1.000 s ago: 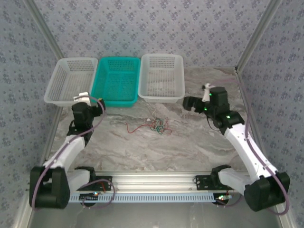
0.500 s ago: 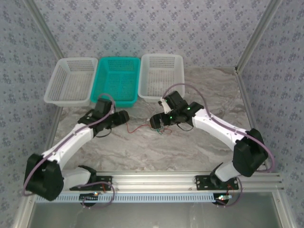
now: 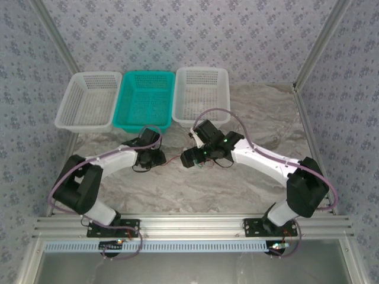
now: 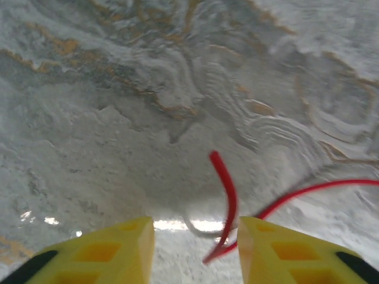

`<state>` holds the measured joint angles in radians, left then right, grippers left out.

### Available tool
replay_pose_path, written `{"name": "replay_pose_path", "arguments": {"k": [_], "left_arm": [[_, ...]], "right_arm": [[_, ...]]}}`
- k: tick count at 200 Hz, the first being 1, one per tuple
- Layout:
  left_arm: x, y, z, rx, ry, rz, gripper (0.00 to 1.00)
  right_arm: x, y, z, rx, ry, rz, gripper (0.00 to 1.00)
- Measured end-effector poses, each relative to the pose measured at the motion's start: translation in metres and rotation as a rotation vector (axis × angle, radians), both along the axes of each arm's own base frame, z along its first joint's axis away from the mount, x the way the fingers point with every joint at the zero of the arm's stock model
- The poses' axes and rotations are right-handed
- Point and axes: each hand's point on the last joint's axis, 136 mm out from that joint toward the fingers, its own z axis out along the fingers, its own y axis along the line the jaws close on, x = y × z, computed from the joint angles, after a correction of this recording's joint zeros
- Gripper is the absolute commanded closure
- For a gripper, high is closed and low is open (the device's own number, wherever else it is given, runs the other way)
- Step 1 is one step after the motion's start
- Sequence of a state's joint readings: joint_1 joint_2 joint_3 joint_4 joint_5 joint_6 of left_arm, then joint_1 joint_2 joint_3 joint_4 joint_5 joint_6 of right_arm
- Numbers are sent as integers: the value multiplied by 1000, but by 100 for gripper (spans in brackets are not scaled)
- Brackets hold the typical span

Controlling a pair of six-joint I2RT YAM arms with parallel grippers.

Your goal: Untangle the cables

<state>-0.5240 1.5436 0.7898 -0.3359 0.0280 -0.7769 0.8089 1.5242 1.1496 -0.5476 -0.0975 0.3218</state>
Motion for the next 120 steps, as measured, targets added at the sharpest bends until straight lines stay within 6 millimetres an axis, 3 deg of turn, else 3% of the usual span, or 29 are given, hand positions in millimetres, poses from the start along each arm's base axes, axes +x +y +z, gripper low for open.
{"name": "replay_pose_path", "arguments": {"k": [9,31,51,64,84,105,120], "left_arm": [[-1,1,-5,12,10,-2,100],[2,2,-3,13,-4,8,100],[4,0,12,-6,-37,5,100],[7,-2,34,-28,-73,-3,100],[21,-13,89,-83,-168,-28,100],[30,-26,145,-152,-286,-61,100],[27,-33,166,-199,-325,-87,100]], "right_arm": [[0,1,0,-6,-9,5,0],[-4,7,8,-5,-57,57,2],[-16,21,25,29,-182,188,0],[-25,29,39,63,-302,283,0],[-33,33,51,109,-521,403,4],[-18,30,41,61,-668,450,3],[4,31,27,-7,-709,455,3]]}}
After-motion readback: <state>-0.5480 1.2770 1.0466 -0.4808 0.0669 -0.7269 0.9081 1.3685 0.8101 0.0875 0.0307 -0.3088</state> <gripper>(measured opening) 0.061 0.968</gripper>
